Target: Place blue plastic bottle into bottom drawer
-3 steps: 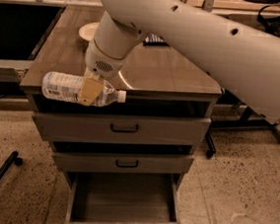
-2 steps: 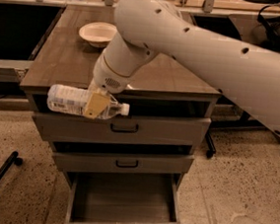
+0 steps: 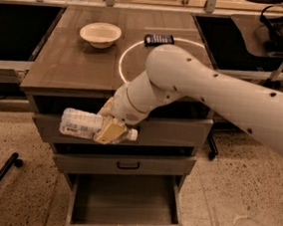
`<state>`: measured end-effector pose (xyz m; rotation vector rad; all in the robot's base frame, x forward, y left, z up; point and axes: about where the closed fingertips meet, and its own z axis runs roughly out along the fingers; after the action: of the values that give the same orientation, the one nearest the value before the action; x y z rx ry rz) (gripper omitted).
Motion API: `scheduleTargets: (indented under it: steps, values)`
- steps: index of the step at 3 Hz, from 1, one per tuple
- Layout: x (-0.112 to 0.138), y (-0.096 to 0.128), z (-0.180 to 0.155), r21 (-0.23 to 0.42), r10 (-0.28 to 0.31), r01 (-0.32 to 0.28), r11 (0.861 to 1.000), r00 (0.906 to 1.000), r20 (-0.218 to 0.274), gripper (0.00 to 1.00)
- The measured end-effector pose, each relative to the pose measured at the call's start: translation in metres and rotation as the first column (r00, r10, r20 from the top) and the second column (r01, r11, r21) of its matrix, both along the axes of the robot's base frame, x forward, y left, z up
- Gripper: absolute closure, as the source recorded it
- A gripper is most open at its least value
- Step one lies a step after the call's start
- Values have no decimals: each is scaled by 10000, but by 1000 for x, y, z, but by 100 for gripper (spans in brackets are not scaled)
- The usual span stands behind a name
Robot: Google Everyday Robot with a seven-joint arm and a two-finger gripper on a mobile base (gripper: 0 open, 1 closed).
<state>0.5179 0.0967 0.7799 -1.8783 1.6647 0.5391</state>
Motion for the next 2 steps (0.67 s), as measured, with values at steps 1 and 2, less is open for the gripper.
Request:
scheduleTargets:
  steps: [1, 2]
  values:
    - [-9, -7, -23, 271, 69, -71, 9996, 10000, 61, 100]
    - [-18, -13, -59, 342, 133, -134, 9993, 9999, 28, 100]
